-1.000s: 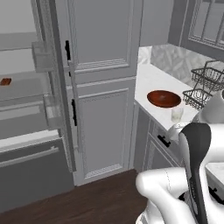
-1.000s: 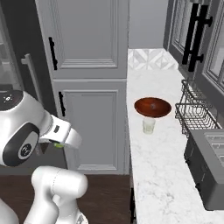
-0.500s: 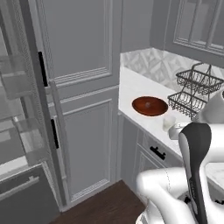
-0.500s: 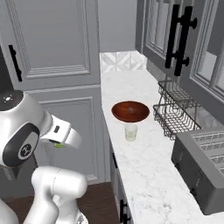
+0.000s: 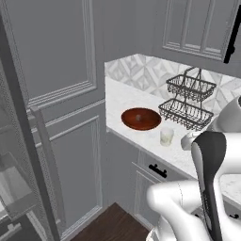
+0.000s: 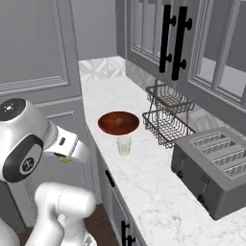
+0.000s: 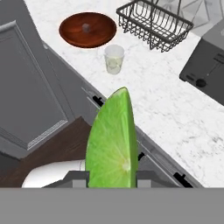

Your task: Grab a lemon wedge from the fridge and one ice cube from the ice bowl, and put them in the glass of lemonade.

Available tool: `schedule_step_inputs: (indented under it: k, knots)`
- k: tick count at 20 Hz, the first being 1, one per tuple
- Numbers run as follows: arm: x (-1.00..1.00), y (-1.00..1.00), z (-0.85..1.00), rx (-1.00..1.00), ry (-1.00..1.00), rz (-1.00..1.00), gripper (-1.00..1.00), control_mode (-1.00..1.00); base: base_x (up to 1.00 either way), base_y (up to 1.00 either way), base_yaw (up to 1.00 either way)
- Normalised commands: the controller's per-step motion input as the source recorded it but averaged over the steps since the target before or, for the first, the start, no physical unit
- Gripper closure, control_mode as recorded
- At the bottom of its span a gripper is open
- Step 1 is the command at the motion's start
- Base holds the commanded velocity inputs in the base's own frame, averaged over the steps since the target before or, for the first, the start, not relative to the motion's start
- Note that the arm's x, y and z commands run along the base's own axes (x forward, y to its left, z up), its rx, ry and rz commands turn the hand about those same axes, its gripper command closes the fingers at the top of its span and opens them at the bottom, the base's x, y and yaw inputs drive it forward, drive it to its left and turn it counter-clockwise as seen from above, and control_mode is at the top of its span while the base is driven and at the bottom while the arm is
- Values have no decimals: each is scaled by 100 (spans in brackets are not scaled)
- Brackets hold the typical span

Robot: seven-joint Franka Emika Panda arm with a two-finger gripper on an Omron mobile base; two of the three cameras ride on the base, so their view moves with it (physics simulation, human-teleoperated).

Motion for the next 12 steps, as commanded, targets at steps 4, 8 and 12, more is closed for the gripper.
schedule_step_inputs:
  k: [4,8,12]
  knots:
    - [0,0,0,0,0,0,100,100,42,0,-40]
    - [0,0,0,0,0,0,100,100,35,5,-33]
    - [0,0,0,0,0,0,100,-100,2,2,-1]
